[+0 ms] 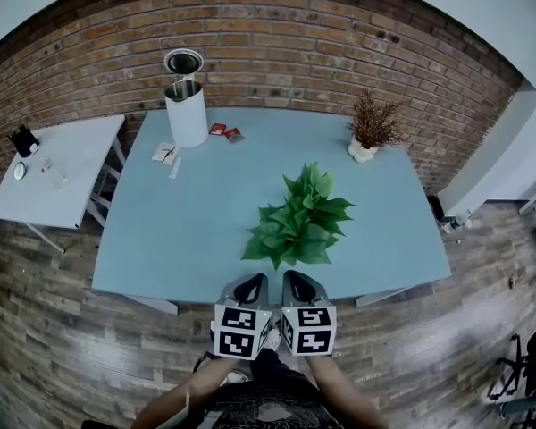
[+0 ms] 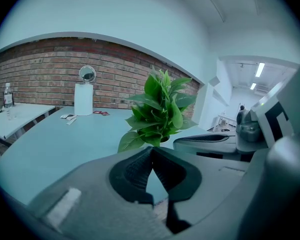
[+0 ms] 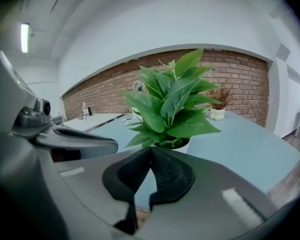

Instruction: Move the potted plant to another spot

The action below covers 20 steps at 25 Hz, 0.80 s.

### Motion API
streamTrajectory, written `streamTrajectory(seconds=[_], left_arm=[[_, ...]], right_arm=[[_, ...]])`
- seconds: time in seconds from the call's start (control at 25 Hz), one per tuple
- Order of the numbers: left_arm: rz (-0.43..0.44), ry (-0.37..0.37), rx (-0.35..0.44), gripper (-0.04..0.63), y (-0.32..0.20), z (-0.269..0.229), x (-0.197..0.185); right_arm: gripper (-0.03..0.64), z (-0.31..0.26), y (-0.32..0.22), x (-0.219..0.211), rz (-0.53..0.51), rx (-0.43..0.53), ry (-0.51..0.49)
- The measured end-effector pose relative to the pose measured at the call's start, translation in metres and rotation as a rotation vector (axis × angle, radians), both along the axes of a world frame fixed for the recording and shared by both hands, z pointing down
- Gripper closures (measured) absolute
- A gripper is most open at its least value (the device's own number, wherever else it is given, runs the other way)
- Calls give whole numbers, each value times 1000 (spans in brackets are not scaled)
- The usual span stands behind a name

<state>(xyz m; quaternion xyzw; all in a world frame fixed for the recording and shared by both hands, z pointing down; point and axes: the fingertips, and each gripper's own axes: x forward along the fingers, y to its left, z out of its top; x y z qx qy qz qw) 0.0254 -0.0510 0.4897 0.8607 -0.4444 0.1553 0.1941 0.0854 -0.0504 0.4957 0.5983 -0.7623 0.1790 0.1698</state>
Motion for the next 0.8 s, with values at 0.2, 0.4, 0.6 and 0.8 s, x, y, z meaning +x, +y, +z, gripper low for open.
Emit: streamTrajectory(seconds=[0.2, 0.4, 0.6, 0.8], left_arm=[[13, 13, 10, 595, 7, -6, 3], [10, 13, 3, 595, 9, -3, 2], [2, 12, -2, 595, 12, -3, -1], [1, 7, -7, 595, 16, 0, -2]], right_arm=[[612, -6, 6, -1, -13, 5, -12], [612, -14, 9, -1, -16, 19, -22], [612, -14, 13, -1, -10, 14, -33], [612, -11, 17, -4, -12, 10, -43]])
